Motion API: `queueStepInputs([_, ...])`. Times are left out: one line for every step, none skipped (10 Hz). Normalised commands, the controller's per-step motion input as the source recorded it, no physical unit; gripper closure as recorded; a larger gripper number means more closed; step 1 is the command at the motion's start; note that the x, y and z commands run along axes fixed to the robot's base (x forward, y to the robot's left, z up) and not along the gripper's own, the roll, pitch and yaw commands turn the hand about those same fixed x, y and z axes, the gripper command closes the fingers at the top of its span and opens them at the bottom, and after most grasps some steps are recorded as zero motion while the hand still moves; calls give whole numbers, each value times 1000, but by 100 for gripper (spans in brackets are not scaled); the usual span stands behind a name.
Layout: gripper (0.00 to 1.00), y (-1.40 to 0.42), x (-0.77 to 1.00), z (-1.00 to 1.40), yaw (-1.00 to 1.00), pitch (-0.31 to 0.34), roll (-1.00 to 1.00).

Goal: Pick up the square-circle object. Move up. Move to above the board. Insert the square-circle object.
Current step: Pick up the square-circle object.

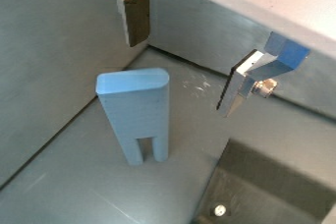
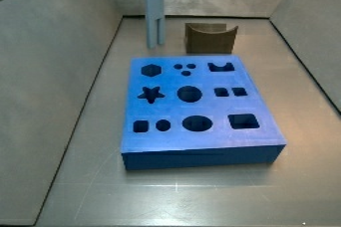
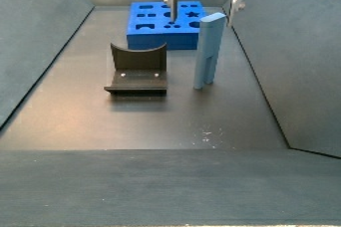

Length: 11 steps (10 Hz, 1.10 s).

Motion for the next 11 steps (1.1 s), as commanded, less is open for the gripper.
queueStepInputs([0,-11,0,-369,-1000,-84,-47])
queueStepInputs([0,-20,0,-391,-1000,-106,-54])
queueStepInputs([0,-34,0,-417,-1000,-131,-66])
queueStepInputs([0,-169,-37,-437,-846,-106,-100])
queueStepInputs([0,0,-23,-71,0,0,0])
queueStepInputs([0,-389,-326,-506,0,-64,4])
queueStepInputs([0,-500,-369,-603,-20,-91,0])
queueStepInputs([0,-600,-343,-551,-34,-106,19])
queueStepInputs([0,-46,-63,0,37,-14,0])
queueStepInputs([0,0,0,0,0,0,-39])
queueStepInputs([0,34,-134,149,-157,-17,-6])
